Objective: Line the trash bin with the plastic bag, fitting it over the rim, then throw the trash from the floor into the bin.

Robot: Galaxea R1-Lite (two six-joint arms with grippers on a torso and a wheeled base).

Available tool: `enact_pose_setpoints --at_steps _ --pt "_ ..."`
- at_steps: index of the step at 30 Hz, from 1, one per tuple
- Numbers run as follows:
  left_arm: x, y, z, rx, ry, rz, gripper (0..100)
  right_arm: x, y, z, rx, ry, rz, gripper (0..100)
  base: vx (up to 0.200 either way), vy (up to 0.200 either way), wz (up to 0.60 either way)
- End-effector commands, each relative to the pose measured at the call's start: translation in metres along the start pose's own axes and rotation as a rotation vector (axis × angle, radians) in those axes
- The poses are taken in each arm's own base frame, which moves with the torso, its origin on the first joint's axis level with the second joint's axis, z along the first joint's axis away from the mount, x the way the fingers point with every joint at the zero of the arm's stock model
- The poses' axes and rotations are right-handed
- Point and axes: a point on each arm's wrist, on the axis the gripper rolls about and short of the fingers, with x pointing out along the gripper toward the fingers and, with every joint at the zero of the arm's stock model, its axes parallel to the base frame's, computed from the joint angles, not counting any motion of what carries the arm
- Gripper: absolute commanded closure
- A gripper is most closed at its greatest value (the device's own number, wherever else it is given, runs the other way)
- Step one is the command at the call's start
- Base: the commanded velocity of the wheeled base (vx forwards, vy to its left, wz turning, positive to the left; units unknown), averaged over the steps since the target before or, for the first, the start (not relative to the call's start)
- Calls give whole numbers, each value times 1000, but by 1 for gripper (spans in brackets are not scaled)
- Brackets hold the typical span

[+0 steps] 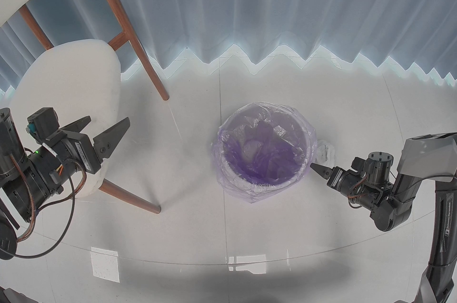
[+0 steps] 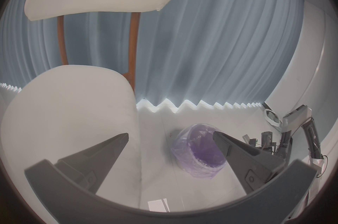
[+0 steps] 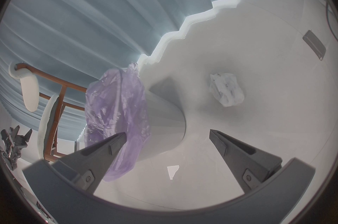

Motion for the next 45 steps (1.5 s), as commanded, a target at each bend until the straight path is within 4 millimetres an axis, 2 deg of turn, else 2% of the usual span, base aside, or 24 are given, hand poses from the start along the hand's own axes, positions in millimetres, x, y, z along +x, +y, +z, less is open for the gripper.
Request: enact_pose_setpoints --at_steps 1,9,14,18,23,28,32,36,41,45 --pt "-6 2 3 -2 -17 18 0 7 -3 -3 2 7 0 0 0 0 0" --pt "-12 7 -3 -2 -2 43 0 13 -2 -4 -2 4 9 0 0 0 0" --pt "-17 8 -11 -3 24 46 0 17 -8 -10 3 19 -1 0 0 0 0" --pt "-19 10 -10 -3 15 55 0 25 -15 -17 5 31 -12 0 0 0 0" --pt "-21 14 -9 -2 11 80 0 42 -24 -24 3 36 -21 0 0 0 0" --pt "-29 15 -15 -3 23 86 0 55 -26 -25 7 70 -45 0 0 0 0" --pt "-38 17 -17 -3 18 97 0 79 -33 -26 9 59 -119 0 0 0 0" --pt "-43 21 -16 -3 5 120 0 94 -39 -26 -13 83 -159 0 0 0 0" --pt "-49 22 -14 -2 -12 130 0 111 -36 -15 -17 150 -255 0 0 0 0" --pt "-55 22 -15 -3 -21 132 0 114 -33 -15 -31 174 -322 0 0 0 0"
